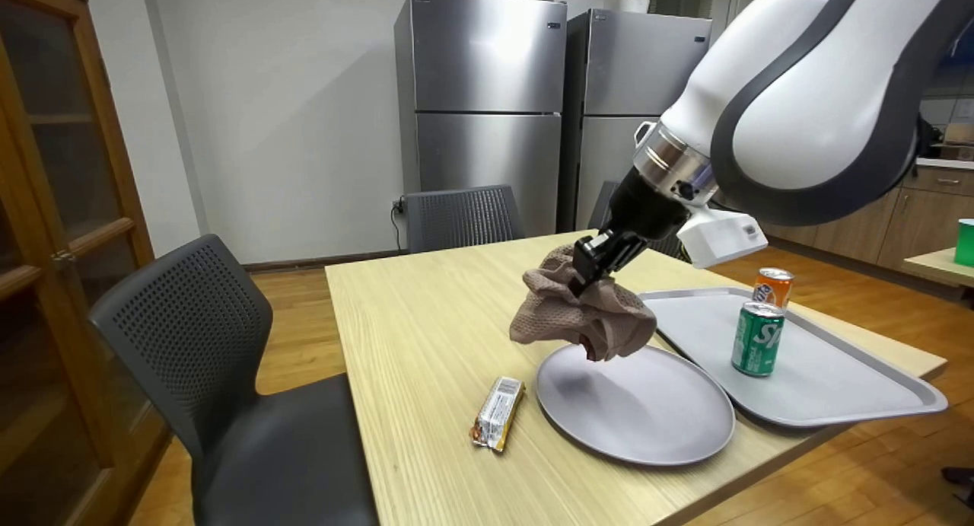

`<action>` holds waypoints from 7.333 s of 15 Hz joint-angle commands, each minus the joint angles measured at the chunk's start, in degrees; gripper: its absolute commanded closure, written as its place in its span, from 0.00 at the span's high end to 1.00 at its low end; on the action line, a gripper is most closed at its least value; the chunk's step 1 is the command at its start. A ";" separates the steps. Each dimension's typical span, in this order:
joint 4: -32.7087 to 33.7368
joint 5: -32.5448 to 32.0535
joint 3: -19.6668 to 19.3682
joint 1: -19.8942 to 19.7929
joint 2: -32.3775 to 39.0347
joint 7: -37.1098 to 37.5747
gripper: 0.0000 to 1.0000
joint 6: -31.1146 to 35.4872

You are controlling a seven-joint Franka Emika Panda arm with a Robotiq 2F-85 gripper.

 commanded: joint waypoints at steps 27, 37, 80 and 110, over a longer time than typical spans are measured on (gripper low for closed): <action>-0.94 4.67 11.43 6.38 -5.64 9.06 0.03 -9.39; -0.48 4.15 9.37 12.02 -2.84 8.21 0.03 -11.66; 10.17 2.01 -53.80 78.14 11.59 10.47 0.65 -5.91; 0.10 0.31 -53.52 67.90 -9.42 7.99 1.00 -6.21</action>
